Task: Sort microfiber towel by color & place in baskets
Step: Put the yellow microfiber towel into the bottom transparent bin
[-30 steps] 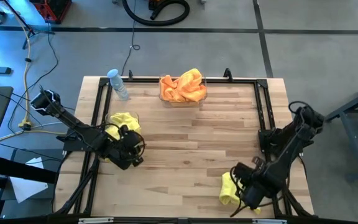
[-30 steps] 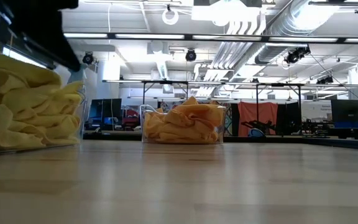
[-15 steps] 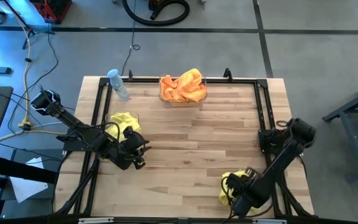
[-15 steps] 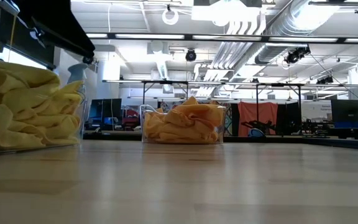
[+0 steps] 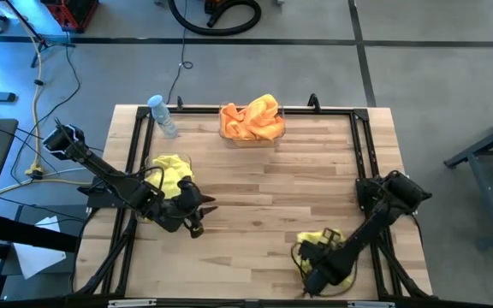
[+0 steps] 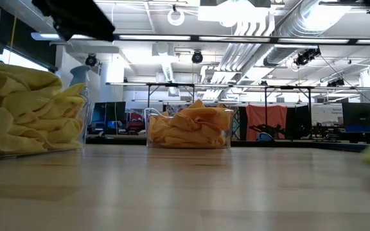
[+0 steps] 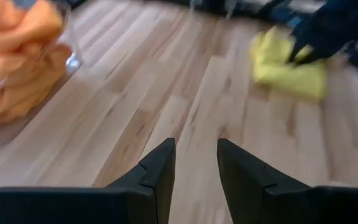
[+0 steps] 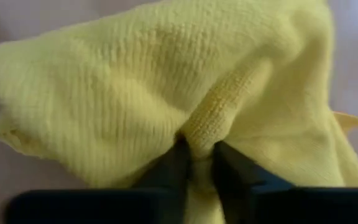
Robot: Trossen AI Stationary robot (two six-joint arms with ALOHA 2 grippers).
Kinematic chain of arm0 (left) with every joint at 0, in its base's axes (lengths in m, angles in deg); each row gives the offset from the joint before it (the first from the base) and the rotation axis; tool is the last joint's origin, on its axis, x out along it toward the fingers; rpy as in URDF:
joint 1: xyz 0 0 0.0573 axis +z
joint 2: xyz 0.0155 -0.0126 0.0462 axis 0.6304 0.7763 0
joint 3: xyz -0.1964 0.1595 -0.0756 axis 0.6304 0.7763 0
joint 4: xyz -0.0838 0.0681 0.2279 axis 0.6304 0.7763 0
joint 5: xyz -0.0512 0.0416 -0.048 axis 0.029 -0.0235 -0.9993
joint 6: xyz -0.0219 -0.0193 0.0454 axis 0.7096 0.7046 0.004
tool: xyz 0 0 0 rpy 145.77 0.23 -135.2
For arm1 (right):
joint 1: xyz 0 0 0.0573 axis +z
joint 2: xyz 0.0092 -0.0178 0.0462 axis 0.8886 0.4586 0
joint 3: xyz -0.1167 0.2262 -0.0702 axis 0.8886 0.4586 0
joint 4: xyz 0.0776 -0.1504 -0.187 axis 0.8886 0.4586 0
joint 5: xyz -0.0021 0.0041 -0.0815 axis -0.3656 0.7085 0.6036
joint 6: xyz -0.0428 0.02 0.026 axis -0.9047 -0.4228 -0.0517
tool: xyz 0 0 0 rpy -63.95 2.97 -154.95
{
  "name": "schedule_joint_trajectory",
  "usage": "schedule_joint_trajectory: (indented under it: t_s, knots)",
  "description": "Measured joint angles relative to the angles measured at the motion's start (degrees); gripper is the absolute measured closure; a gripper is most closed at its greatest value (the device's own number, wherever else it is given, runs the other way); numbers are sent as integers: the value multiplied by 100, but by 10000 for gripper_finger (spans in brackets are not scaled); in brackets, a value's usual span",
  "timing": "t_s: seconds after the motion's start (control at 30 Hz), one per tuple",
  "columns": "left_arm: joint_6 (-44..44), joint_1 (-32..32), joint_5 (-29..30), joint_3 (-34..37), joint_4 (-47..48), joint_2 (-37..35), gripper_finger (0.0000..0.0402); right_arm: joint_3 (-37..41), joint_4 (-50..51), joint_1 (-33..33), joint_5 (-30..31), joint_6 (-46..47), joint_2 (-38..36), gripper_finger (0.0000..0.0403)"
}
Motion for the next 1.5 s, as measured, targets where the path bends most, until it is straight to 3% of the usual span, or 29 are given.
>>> schedule_joint_trajectory:
  t_s: [0.07,0.23,0.43,0.7,0.9,1.17,1.5]
  knots:
    - [-252,20,-4,0,-384,41,296,13,103,-170,405,-294,-21,387]
    - [-1057,60,-17,0,-1209,282,296,-2,211,-647,861,-925,-51,368]
    - [-1665,273,-33,-1,-2377,817,296,-406,311,-1110,1639,-1843,-139,397]
    - [-1195,682,-314,2,-3969,1570,296,-1041,498,-1124,3807,-2770,-519,398]
    - [-931,1050,-1113,-87,-5022,2071,296,-1132,340,-1122,4864,-3031,-699,399]
    - [-769,1345,-1498,-1000,-4897,2826,296,-1122,-155,-1158,5165,-3460,-705,399]
    - [-461,1494,-1534,-1788,-3852,3339,296,-1089,-79,-1098,5055,-3399,-701,398]
